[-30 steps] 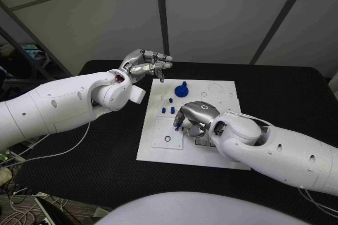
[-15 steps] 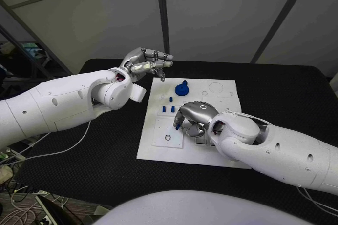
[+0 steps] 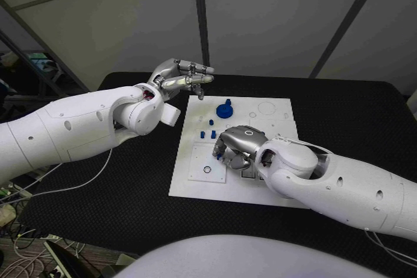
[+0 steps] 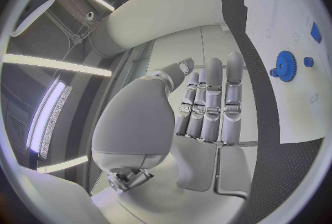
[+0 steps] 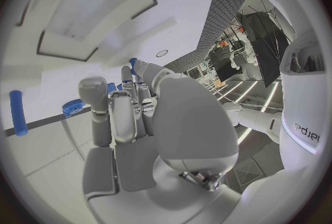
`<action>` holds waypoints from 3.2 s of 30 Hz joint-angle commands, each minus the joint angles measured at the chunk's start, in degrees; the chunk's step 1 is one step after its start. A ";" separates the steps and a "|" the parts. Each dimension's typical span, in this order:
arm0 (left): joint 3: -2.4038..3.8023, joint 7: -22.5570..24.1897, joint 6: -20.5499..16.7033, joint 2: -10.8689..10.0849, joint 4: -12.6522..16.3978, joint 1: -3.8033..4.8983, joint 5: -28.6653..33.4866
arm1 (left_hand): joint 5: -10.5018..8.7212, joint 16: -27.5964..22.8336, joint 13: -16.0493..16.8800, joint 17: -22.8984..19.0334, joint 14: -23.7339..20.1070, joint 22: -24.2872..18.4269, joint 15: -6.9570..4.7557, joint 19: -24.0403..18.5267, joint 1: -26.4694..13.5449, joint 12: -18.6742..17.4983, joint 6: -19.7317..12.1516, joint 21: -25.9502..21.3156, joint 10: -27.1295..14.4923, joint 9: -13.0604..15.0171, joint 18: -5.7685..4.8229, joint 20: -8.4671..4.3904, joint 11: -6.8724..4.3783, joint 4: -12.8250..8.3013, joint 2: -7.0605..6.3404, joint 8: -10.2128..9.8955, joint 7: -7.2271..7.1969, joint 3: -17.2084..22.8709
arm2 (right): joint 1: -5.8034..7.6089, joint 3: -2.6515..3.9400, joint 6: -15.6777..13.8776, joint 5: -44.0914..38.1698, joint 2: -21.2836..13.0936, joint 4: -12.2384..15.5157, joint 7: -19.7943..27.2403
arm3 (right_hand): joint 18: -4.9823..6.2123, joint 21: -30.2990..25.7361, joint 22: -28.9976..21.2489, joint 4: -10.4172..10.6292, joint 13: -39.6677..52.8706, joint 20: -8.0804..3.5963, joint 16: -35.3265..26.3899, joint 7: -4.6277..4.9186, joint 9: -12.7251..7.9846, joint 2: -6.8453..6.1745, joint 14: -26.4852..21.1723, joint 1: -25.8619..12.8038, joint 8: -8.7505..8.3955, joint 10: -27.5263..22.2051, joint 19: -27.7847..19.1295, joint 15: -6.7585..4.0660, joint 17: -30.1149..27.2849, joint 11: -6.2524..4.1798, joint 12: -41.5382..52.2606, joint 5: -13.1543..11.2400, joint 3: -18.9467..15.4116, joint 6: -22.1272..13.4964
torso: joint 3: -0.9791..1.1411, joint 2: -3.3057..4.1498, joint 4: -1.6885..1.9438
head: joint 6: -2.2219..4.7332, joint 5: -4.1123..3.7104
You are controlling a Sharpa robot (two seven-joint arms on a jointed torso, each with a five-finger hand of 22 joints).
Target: Assemble the parts on the task board
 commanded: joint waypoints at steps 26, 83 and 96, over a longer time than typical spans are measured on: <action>0.04 -0.42 1.24 -0.40 -0.19 0.10 0.16 | 0.30 -0.25 -0.08 -0.17 -0.42 -0.10 0.04 -0.56 -0.28 0.45 -0.34 -0.43 -0.61 -0.05 2.03 0.03 -0.02 -0.23 0.58 -0.28 0.23 0.11 | 0.29 0.94 -10.08 2.67 -10.30 9.20 -2.44 | 0.34 -3.54 -4.85 -0.05 0.08 1.46 -1.24 -0.06 -0.51 -2.33 1.75 -1.49 -1.37 -7.29 -3.07 1.34 -2.51 1.53 0.76 1.14 -2.14 -4.97 | 0.00 -0.06 -0.23 | 1.08 -0.75; -0.05 -0.80 1.66 0.50 -1.07 0.09 0.16 | 0.29 -0.27 -0.04 -0.30 -0.44 -0.09 0.08 -0.65 -0.40 0.67 -0.40 -0.48 -0.72 -0.04 2.03 0.10 0.00 -0.17 0.78 -0.28 0.25 0.05 | 3.07 4.37 4.30 0.90 -11.39 1.61 -5.51 | -0.61 -0.92 -0.60 1.52 0.36 -0.10 0.76 -0.76 0.25 -0.53 2.43 0.47 0.11 -0.06 0.99 -0.44 -1.24 -0.70 6.83 -0.57 -3.47 -1.17 | -0.07 -0.10 -0.46 | 2.17 -2.50; -0.05 -0.95 1.68 0.43 -1.06 0.09 0.16 | 0.30 -0.27 -0.04 -0.31 -0.44 -0.09 0.09 -0.66 -0.40 0.69 -0.44 -0.48 -0.74 -0.04 2.03 0.10 0.01 -0.16 0.82 -0.29 0.26 0.06 | 3.04 4.37 2.45 -0.03 -11.17 1.66 -6.09 | -0.92 0.34 1.20 0.89 0.95 -0.68 1.45 -1.39 0.82 0.84 2.64 0.89 1.45 3.54 1.97 -1.16 -0.56 -1.60 6.99 -1.22 -3.19 2.65 | -0.10 -0.12 -0.46 | 2.11 -2.65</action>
